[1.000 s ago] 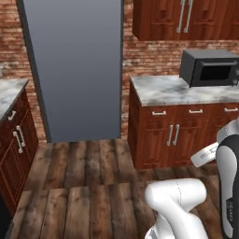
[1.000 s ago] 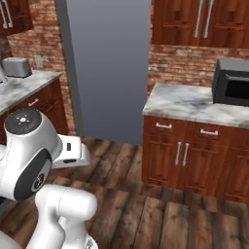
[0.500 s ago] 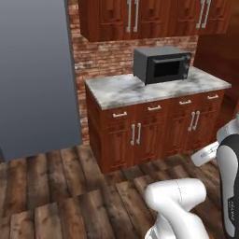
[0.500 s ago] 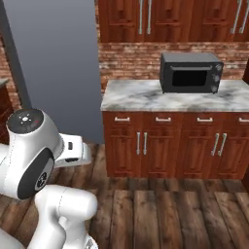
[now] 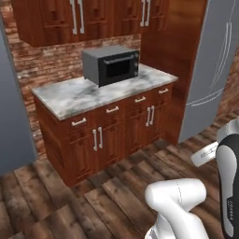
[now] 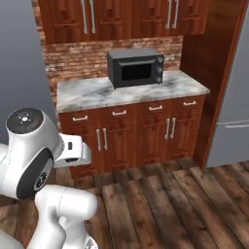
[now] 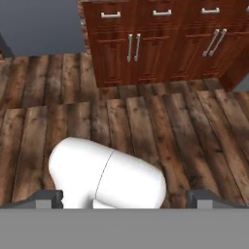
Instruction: Move the pot and pan from the stove into the sink.
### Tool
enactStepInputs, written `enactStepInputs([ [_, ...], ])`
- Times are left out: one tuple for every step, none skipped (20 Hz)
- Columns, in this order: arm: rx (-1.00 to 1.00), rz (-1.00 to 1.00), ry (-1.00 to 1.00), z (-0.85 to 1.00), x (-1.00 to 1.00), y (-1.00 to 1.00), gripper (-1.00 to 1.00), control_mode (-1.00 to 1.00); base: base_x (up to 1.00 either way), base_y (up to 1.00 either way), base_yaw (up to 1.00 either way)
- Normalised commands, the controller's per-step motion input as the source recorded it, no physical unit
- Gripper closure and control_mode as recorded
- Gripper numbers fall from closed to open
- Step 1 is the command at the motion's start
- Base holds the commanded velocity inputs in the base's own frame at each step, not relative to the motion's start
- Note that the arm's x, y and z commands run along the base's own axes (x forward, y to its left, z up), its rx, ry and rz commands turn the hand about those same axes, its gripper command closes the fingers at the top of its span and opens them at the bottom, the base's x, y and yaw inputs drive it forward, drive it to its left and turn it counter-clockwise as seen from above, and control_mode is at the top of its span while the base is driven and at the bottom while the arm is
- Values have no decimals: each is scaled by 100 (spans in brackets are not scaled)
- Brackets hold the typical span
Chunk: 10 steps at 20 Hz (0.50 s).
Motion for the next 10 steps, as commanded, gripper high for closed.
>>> enactStepInputs([
  [0,0,0,0,0,0,-100,100,0,0,-50],
  [0,0,0,0,0,0,-100,100,0,0,-50],
  [0,0,0,0,0,0,-100,100,0,0,-50],
  [0,0,0,0,0,0,-100,100,0,0,-50],
  [0,0,0,0,0,0,-100,100,0,0,-50],
  [0,0,0,0,0,0,-100,100,0,0,-50],
  [0,0,0,0,0,0,-100,100,0,0,-50],
  [0,0,0,0,0,0,-100,100,0,0,-50],
  [0,0,0,0,0,0,-100,100,1,0,-50],
  [0,0,0,0,0,0,-100,100,1,0,-50],
])
